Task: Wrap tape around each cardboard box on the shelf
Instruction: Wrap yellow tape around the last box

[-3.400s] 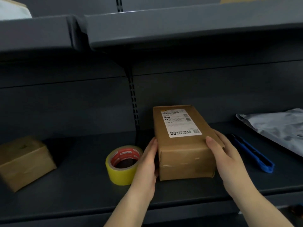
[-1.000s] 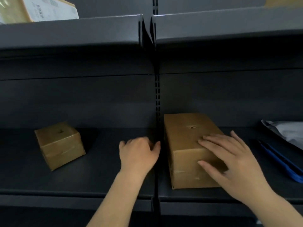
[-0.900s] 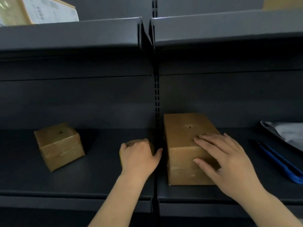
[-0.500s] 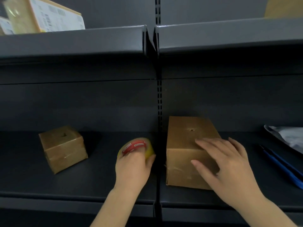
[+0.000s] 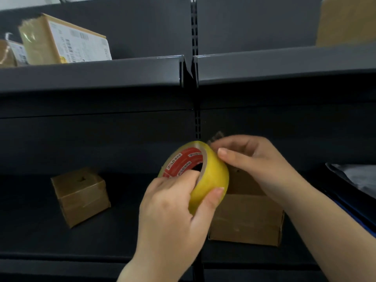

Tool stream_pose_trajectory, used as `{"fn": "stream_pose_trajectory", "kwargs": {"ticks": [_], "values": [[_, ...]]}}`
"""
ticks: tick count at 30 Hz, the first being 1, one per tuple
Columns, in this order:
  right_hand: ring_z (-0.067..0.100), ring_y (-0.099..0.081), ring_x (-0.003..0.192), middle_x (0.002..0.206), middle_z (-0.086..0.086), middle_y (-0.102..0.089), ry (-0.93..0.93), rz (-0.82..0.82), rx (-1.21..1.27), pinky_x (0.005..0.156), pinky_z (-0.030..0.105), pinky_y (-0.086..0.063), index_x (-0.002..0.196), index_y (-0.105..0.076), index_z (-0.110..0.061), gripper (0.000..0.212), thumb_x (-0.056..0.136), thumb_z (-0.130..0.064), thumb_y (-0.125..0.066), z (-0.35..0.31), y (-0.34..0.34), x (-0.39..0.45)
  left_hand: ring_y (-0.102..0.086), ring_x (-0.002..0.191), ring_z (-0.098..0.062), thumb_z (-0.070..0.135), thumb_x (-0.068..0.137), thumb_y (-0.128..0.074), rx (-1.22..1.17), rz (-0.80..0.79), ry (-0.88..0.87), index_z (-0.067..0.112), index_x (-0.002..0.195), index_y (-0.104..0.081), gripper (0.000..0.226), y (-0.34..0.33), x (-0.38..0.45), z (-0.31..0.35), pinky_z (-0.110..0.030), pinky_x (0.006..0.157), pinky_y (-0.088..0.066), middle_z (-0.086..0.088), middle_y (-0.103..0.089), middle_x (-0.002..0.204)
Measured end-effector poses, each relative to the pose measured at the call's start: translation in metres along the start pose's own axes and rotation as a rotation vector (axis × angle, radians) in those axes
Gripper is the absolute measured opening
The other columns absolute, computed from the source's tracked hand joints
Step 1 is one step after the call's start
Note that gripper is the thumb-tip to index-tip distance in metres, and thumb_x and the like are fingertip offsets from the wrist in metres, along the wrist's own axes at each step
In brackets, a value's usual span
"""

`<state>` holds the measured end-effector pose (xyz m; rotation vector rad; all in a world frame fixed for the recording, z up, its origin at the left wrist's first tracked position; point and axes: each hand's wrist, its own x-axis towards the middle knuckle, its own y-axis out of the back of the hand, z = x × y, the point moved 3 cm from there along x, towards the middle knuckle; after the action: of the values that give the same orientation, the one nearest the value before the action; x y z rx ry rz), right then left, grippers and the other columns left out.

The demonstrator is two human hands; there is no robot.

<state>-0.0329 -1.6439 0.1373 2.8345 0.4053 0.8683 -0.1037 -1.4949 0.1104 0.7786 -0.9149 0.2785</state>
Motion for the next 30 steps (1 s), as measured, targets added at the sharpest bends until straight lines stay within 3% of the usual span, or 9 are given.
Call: {"fn": "stream_pose_trajectory", "kwargs": {"ticks": [5, 9, 12, 16, 19, 22, 24, 27, 30], "values": [[0.007, -0.065, 0.065, 0.066, -0.003, -0.070, 0.051, 0.165, 0.042, 0.059, 0.017, -0.050, 0.067, -0.072, -0.018, 0.012, 0.065, -0.028, -0.066, -0.008, 0.010, -0.002, -0.063, 0.059, -0.011, 0.063, 0.078, -0.046, -0.254, -0.100, 0.068, 0.032, 0.089, -0.058, 0.035, -0.010, 0.002, 0.009, -0.026, 0.050, -0.053, 0.005, -0.065, 0.067], [0.008, -0.062, 0.058, 0.059, -0.001, -0.067, 0.004, 0.166, 0.019, 0.055, 0.019, -0.050, 0.059, -0.072, -0.016, 0.017, 0.064, -0.032, -0.067, -0.019, 0.024, -0.002, -0.067, 0.094, -0.012, 0.035, 0.084, -0.061, -0.620, -0.577, -0.033, 0.039, 0.121, -0.045, 0.040, -0.023, -0.005, 0.017, -0.034, 0.080, -0.056, 0.006, -0.070, 0.102], [0.009, -0.063, 0.057, 0.059, 0.001, -0.068, 0.017, 0.130, -0.118, 0.055, 0.018, -0.051, 0.058, -0.071, -0.015, 0.017, 0.072, -0.024, -0.070, -0.024, 0.032, 0.000, -0.069, 0.091, -0.013, 0.027, 0.085, -0.059, -0.768, -0.524, -0.010, 0.032, 0.120, -0.050, 0.036, -0.024, -0.006, 0.026, -0.027, 0.079, -0.054, 0.004, -0.072, 0.096], [0.008, -0.065, 0.056, 0.055, -0.004, -0.068, -0.031, 0.317, -0.039, 0.069, 0.028, -0.054, 0.052, -0.071, -0.021, 0.028, 0.079, -0.018, -0.067, -0.012, 0.068, 0.024, -0.068, 0.060, -0.019, 0.043, 0.088, -0.056, -1.075, -0.476, 0.413, 0.014, 0.107, -0.058, 0.034, -0.040, -0.014, 0.035, -0.029, 0.061, -0.056, -0.008, -0.070, 0.064], [0.007, -0.069, 0.065, 0.063, -0.004, -0.072, -0.172, 0.224, -0.225, 0.079, 0.034, -0.048, 0.060, -0.070, -0.020, 0.018, 0.076, -0.028, -0.072, 0.007, 0.086, 0.042, -0.071, 0.074, -0.020, 0.019, 0.080, -0.065, -1.080, -0.554, 0.433, 0.017, 0.116, -0.052, 0.038, -0.044, -0.019, 0.037, -0.023, 0.067, -0.055, -0.010, -0.074, 0.078], [0.008, -0.070, 0.070, 0.070, -0.002, -0.073, -0.338, 0.079, -0.235, 0.076, 0.034, -0.047, 0.065, -0.071, -0.019, 0.019, 0.062, -0.037, -0.076, 0.024, 0.086, 0.051, -0.070, 0.089, -0.019, 0.007, 0.080, -0.058, -1.174, -0.620, 0.417, 0.023, 0.122, -0.047, 0.046, -0.042, -0.018, 0.042, -0.022, 0.074, -0.054, -0.008, -0.075, 0.093], [0.007, -0.070, 0.070, 0.070, -0.003, -0.074, -0.370, 0.049, -0.211, 0.074, 0.033, -0.047, 0.067, -0.072, -0.018, 0.020, 0.060, -0.037, -0.075, 0.032, 0.086, 0.058, -0.072, 0.080, -0.019, 0.015, 0.078, -0.058, -1.163, -0.571, 0.467, 0.019, 0.117, -0.052, 0.039, -0.044, -0.017, 0.040, -0.021, 0.068, -0.055, -0.012, -0.075, 0.085], [0.006, -0.069, 0.070, 0.070, -0.007, -0.073, -0.367, 0.194, -0.186, 0.081, 0.037, -0.050, 0.082, -0.068, -0.017, 0.015, 0.074, -0.028, -0.074, 0.040, 0.097, 0.071, -0.067, 0.058, -0.023, 0.032, 0.074, -0.058, -1.248, -0.663, 0.584, 0.007, 0.107, -0.057, 0.042, -0.048, -0.028, 0.045, -0.023, 0.056, -0.054, -0.020, -0.069, 0.069], [0.005, -0.069, 0.071, 0.072, -0.007, -0.073, -0.392, 0.151, -0.253, 0.081, 0.036, -0.048, 0.086, -0.068, -0.016, 0.018, 0.076, -0.031, -0.072, 0.049, 0.102, 0.086, -0.066, 0.060, -0.025, 0.031, 0.071, -0.067, -1.353, -0.629, 0.660, 0.006, 0.107, -0.060, 0.044, -0.043, -0.027, 0.045, -0.026, 0.060, -0.055, -0.022, -0.068, 0.070]]}}
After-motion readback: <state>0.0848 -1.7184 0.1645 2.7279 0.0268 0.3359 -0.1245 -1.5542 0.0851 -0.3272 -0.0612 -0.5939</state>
